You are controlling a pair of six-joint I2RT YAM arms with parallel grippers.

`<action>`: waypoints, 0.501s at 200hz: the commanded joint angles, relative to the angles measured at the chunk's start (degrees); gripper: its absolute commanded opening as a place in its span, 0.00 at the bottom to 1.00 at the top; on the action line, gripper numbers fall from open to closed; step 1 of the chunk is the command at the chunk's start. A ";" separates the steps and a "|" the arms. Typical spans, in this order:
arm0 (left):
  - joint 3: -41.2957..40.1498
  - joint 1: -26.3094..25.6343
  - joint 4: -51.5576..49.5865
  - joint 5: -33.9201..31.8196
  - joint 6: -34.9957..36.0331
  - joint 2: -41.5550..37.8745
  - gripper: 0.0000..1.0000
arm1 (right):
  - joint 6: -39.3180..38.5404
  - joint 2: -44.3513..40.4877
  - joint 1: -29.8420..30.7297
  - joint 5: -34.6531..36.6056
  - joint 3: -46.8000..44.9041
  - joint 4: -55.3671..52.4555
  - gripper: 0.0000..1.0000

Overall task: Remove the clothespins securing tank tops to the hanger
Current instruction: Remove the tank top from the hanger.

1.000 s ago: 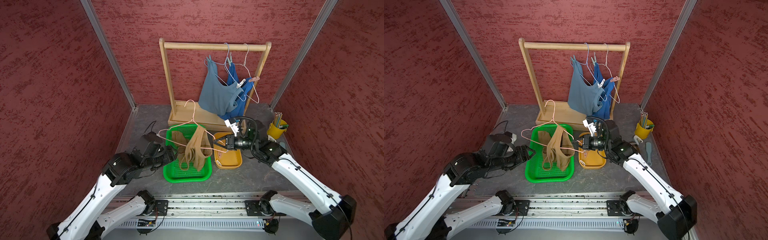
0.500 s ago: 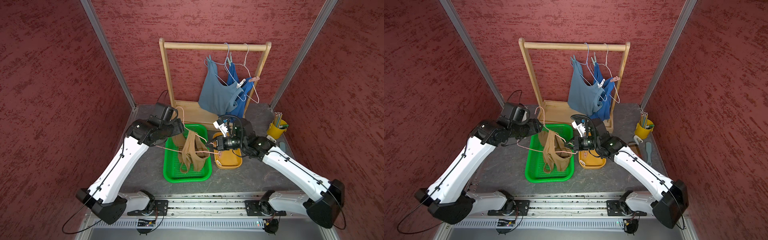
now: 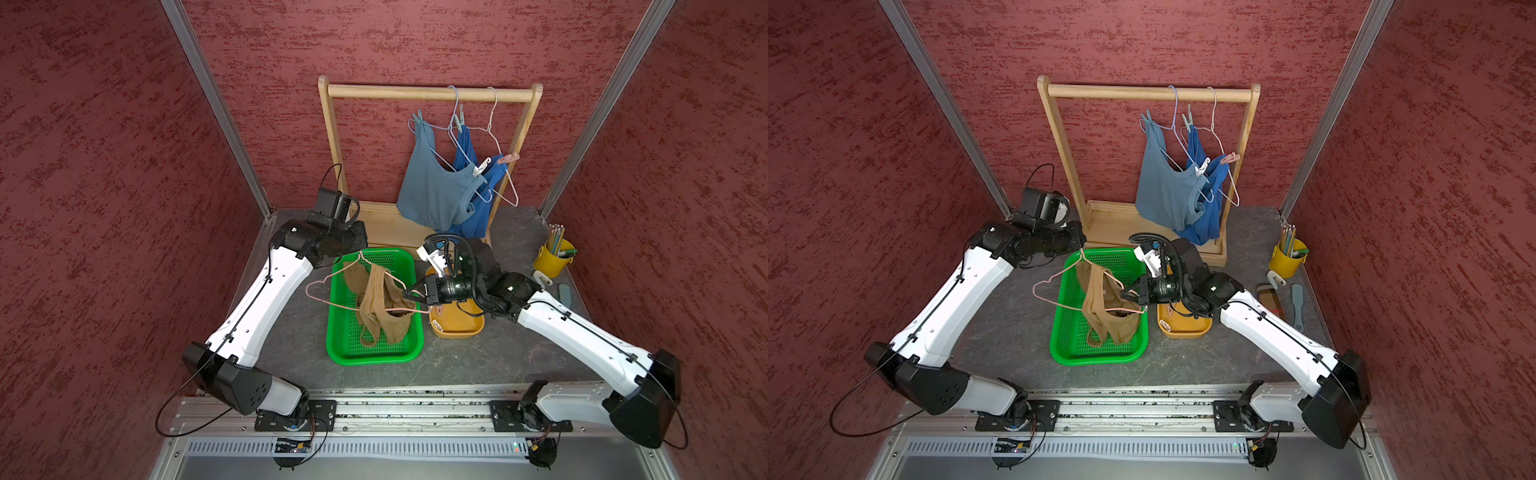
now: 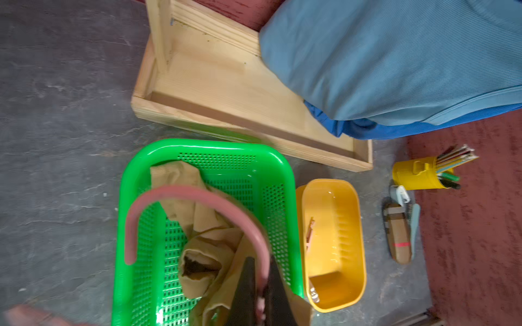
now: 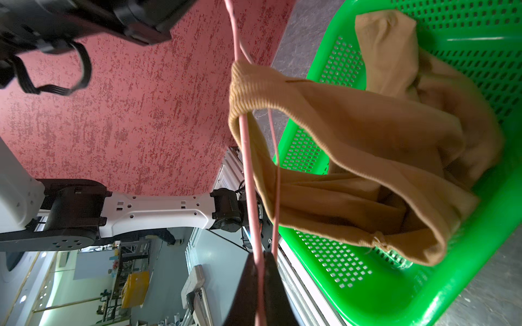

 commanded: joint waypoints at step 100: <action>10.88 -10.70 -14.95 -33.64 17.26 7.09 0.00 | -8.78 16.60 0.98 27.86 24.87 -41.56 0.99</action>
